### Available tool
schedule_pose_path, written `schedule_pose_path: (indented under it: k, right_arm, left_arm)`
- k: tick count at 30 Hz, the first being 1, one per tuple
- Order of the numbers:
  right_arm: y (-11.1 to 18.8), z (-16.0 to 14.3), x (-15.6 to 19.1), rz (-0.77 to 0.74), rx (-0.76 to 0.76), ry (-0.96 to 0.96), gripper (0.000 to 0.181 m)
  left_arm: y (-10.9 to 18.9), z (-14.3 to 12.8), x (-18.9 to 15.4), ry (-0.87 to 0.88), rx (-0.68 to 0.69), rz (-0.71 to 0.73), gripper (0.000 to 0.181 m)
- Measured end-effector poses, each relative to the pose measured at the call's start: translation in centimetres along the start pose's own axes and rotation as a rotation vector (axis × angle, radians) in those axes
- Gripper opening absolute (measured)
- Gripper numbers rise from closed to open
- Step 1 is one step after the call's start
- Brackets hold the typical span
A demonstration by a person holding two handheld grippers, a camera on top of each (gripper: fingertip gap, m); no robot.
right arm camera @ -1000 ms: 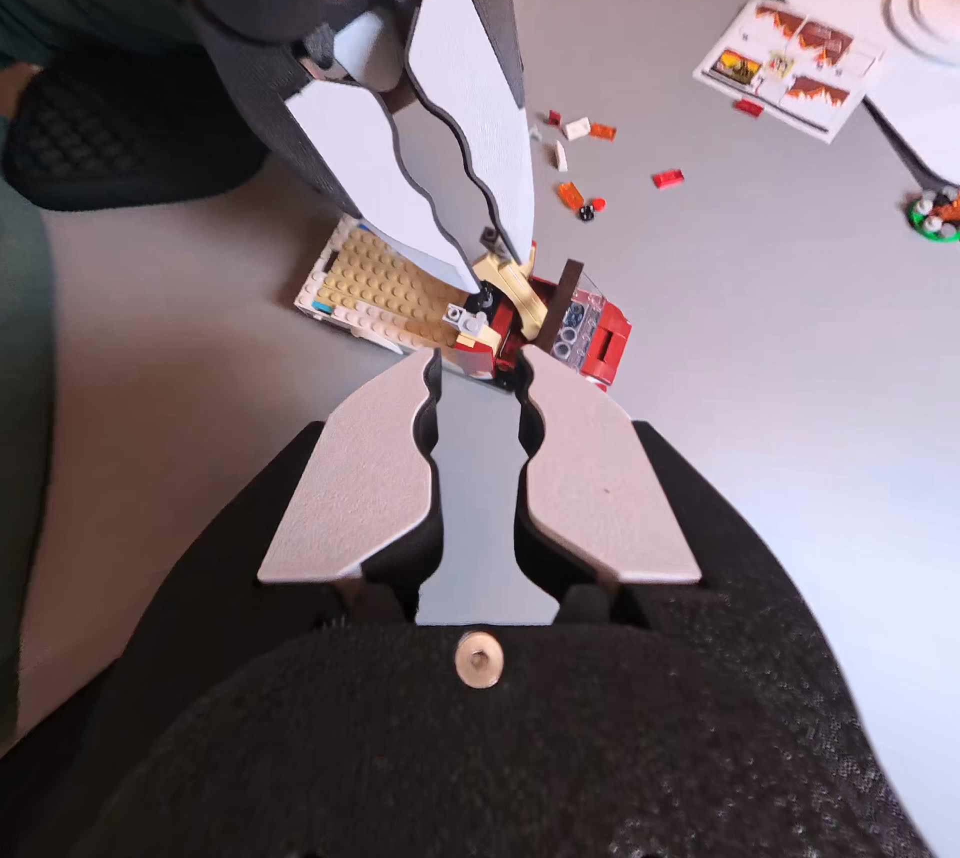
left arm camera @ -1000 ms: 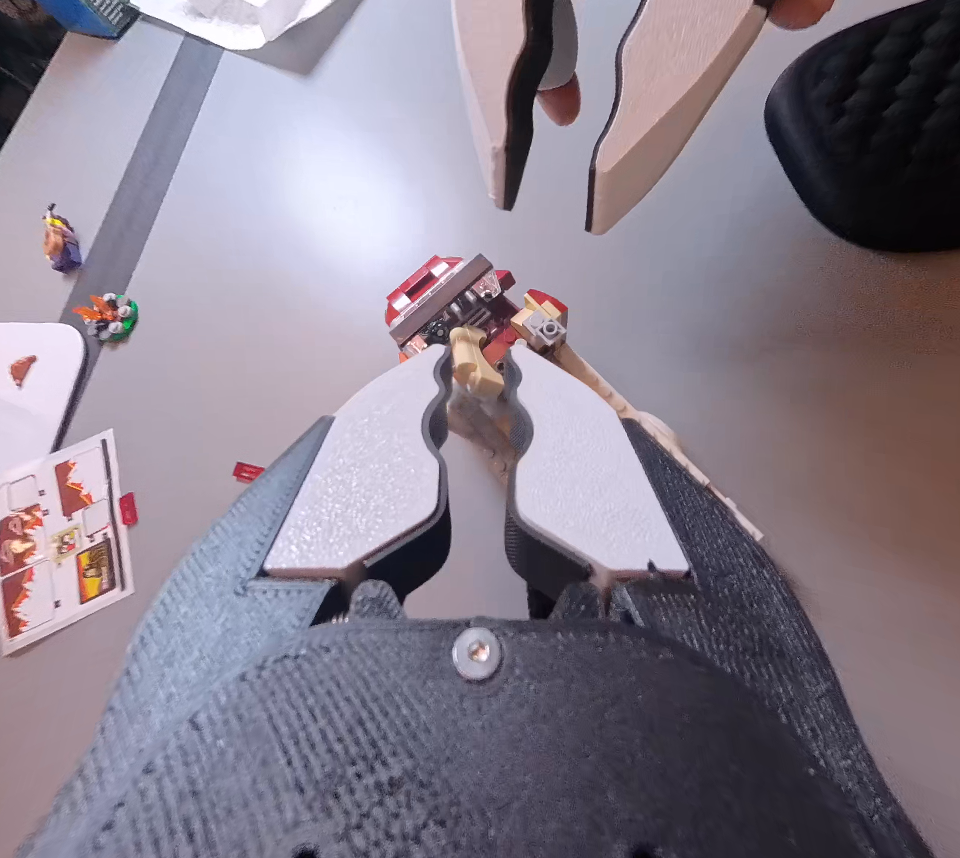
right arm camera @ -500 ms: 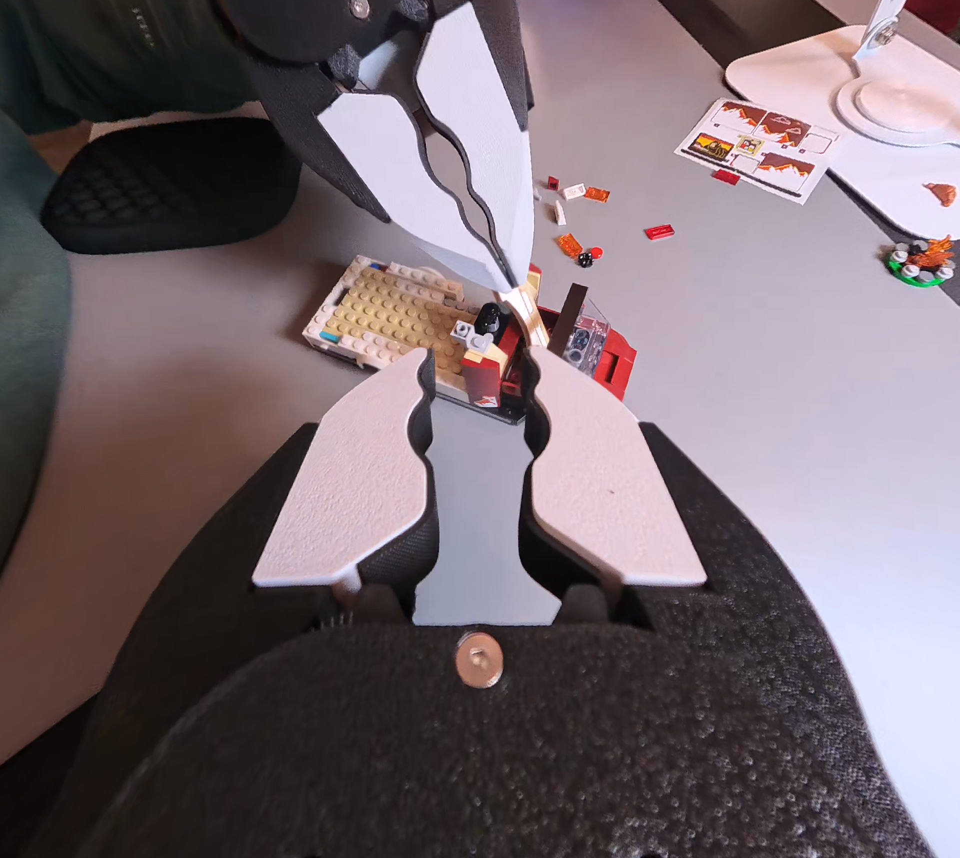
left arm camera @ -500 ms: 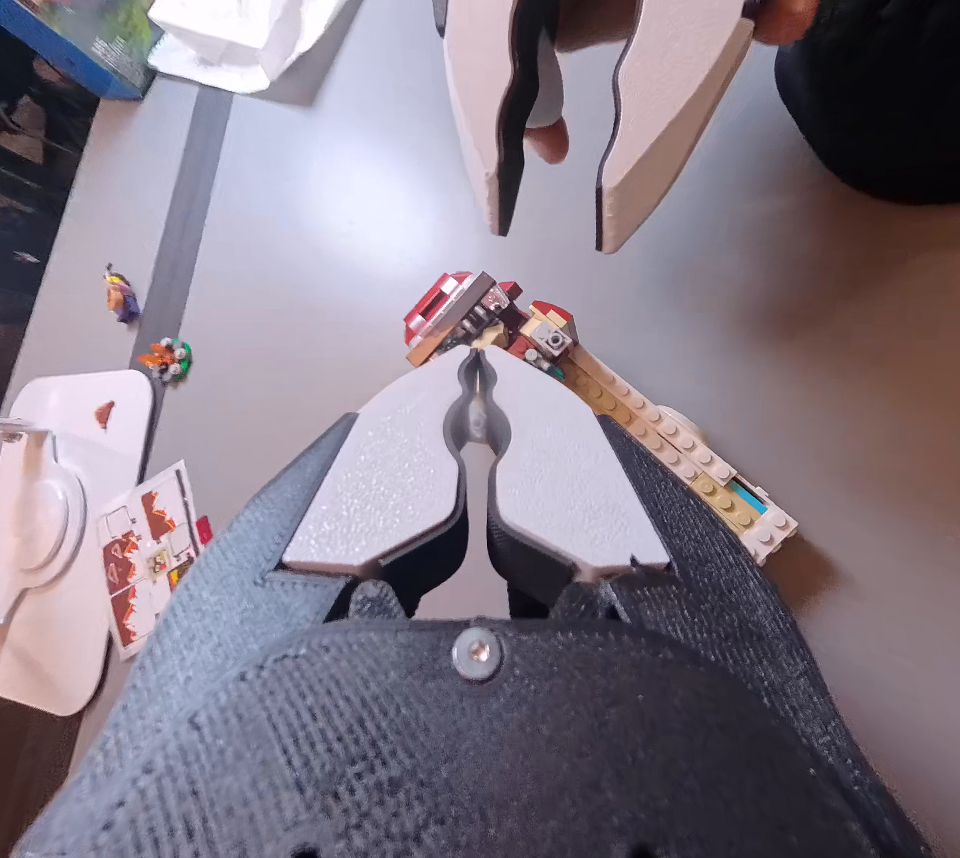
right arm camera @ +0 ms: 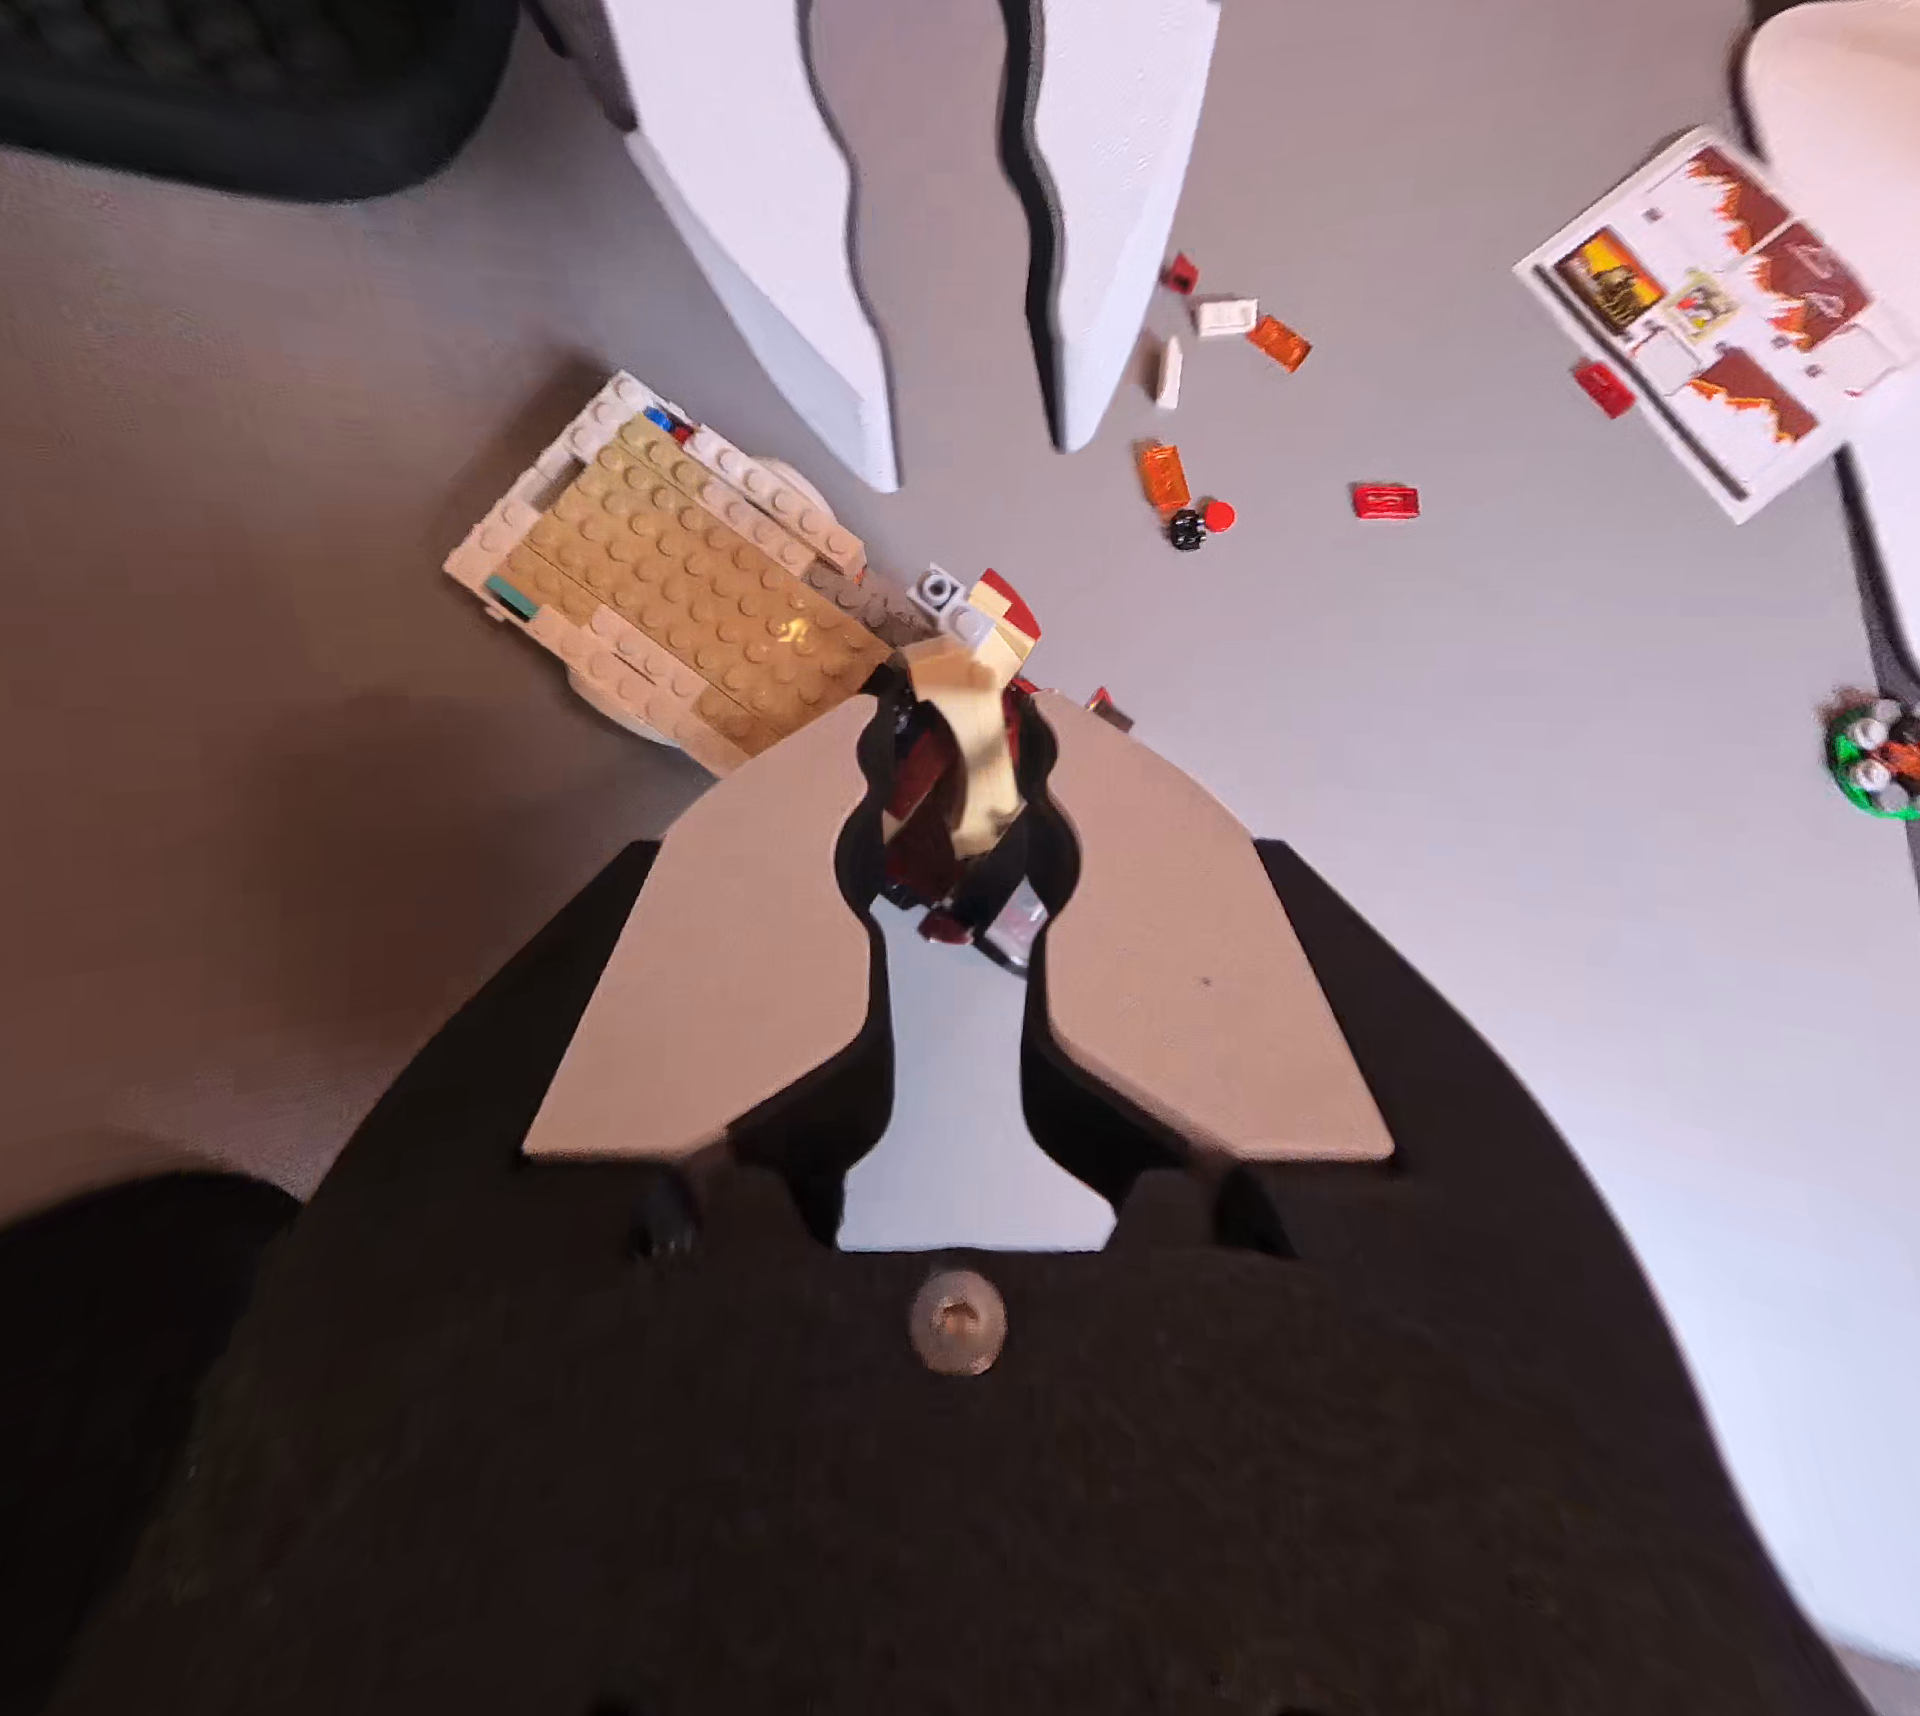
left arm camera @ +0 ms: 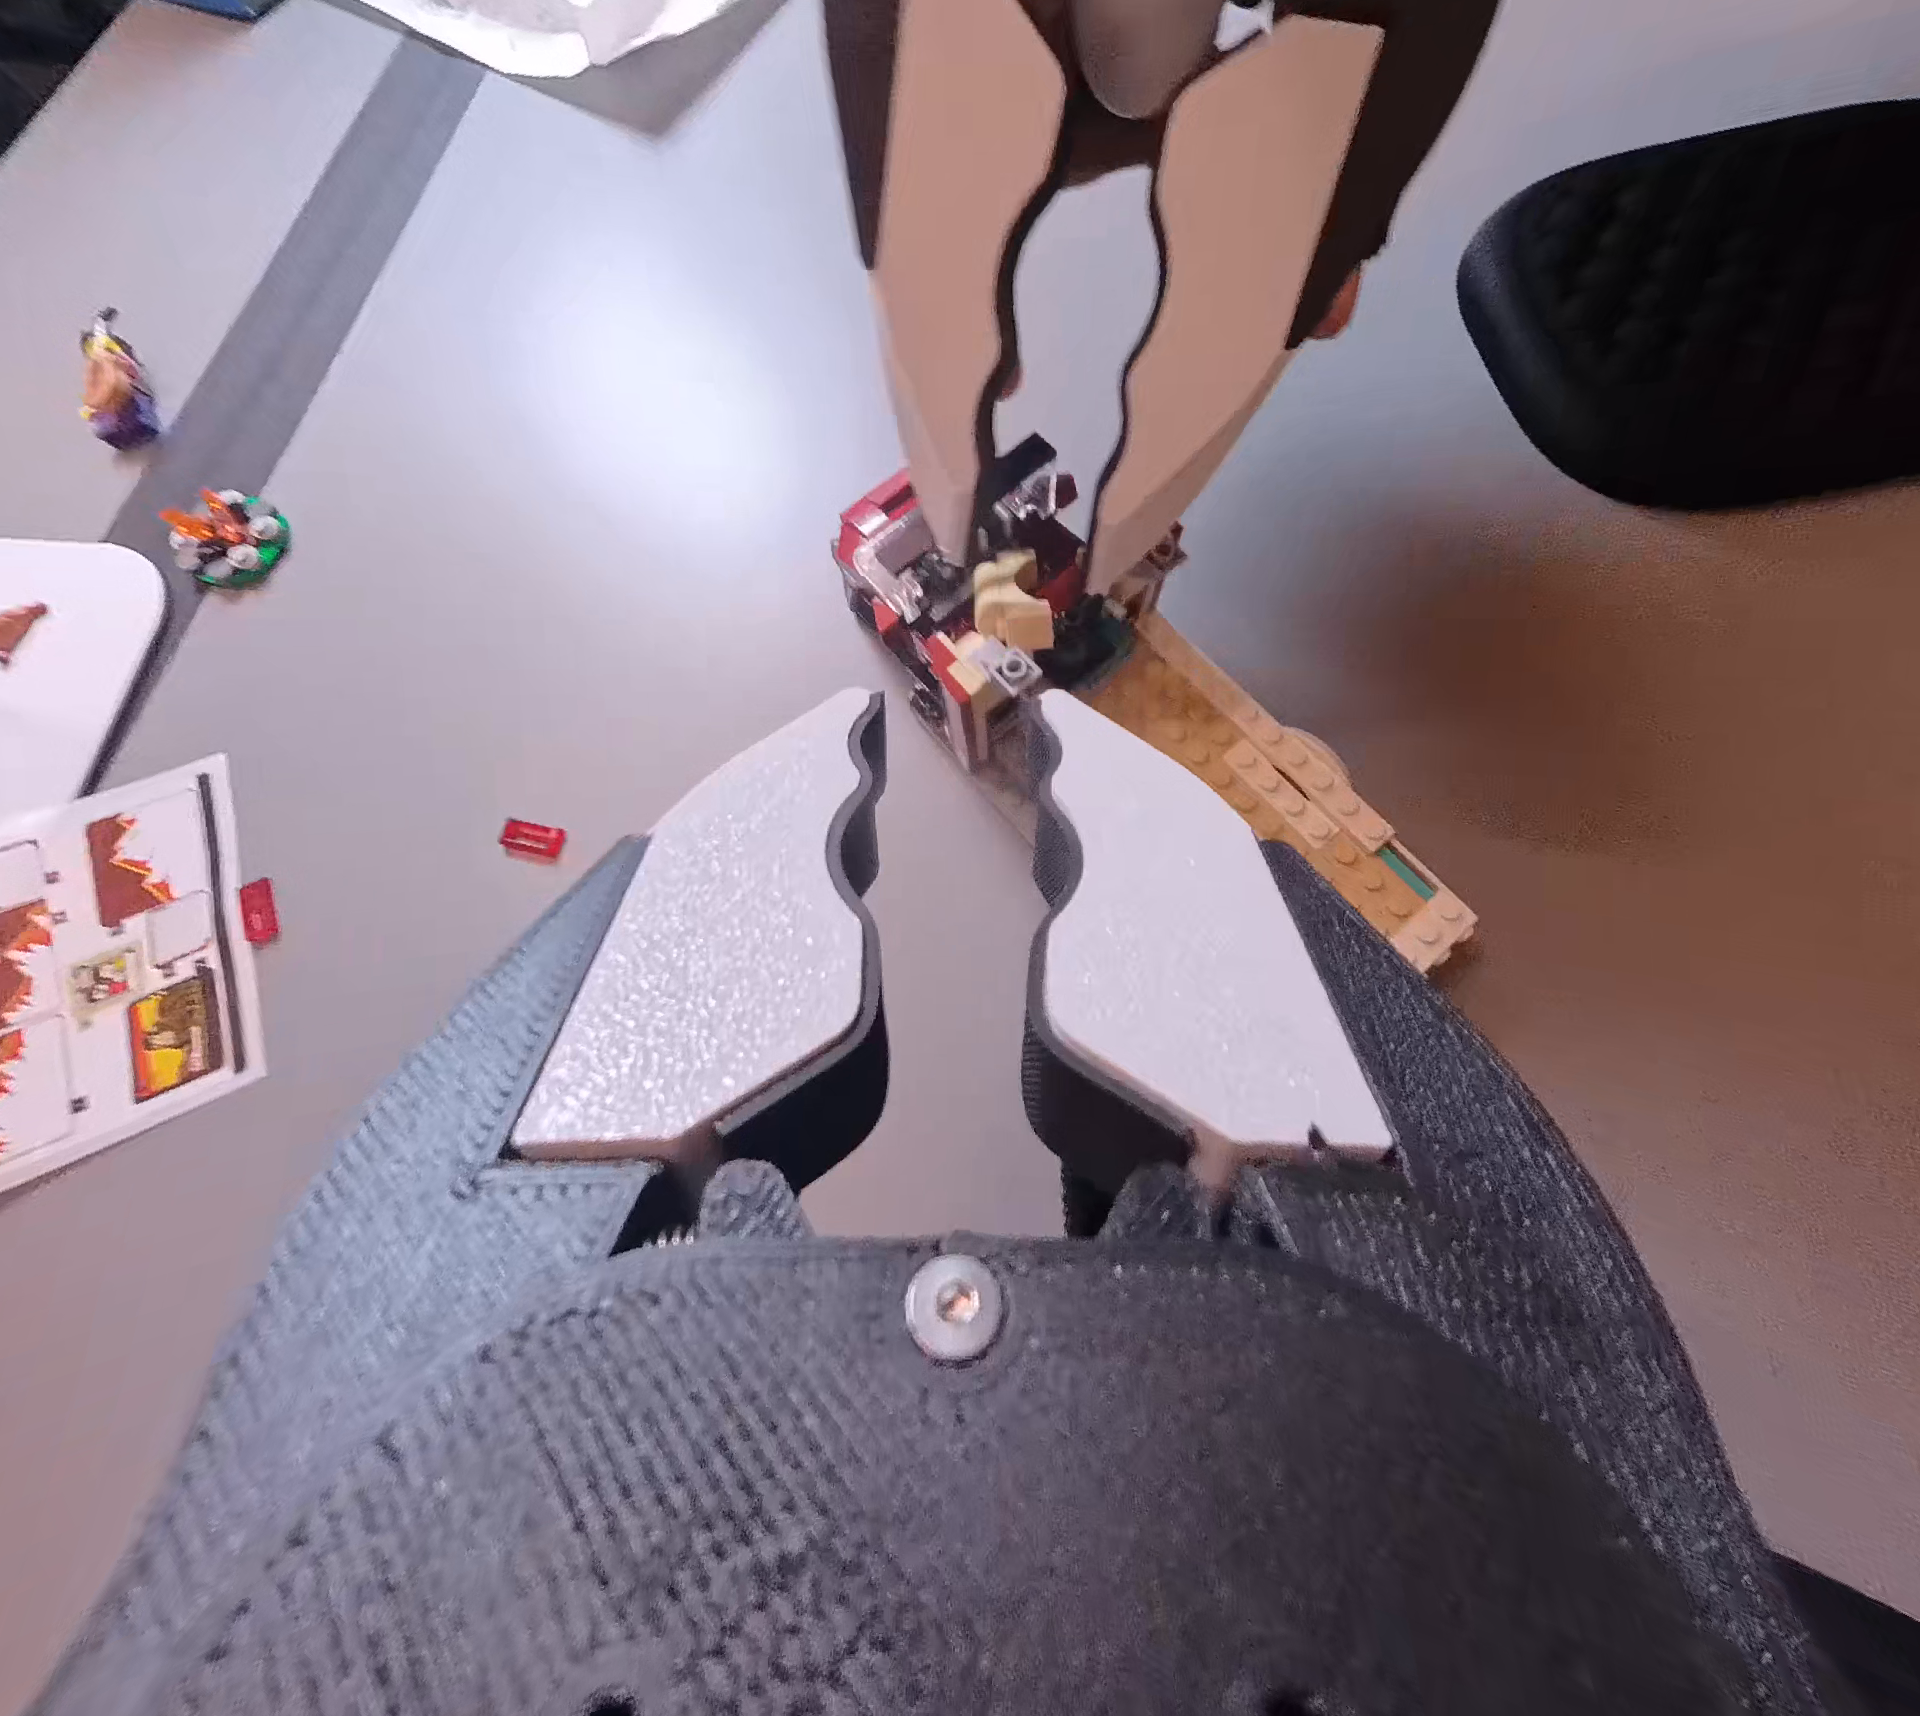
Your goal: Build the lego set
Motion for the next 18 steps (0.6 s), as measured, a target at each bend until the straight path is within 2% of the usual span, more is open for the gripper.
schedule_pose_path:
  k: [5, 10, 14, 18]
  right_arm:
    - [-0.7, 0.9, -1.8, 0.192, 0.173, 0.002, 0.019]
    - [-1.0, 1.3, -2.4, 0.324, 0.265, -0.033, 0.013]
    - [-0.7, 1.1, -2.4, 0.352, 0.227, -0.063, 0.013]
    - [0.5, 2.2, -1.7, 0.287, 0.116, -0.033, 0.013]
  left_arm:
    - [-0.8, -1.9, -0.6, 0.026, 0.009, -0.051, 0.028]
    - [-1.0, -2.2, -0.8, 0.041, -0.022, -0.099, 0.026]
    - [-0.4, -1.8, -0.6, 0.074, -0.067, -0.118, 0.023]
    - [0.3, -0.4, -0.5, 0.147, -0.133, -0.135, 0.024]
Point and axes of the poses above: each gripper's, where its closed fingertips meet, y back along the fingers, z out of its top, x = y × z across the jaws, the point moved 7 cm from there along y, back along the fingers, and after that the axes turned 15 degrees about z, right-handed, at the moved point
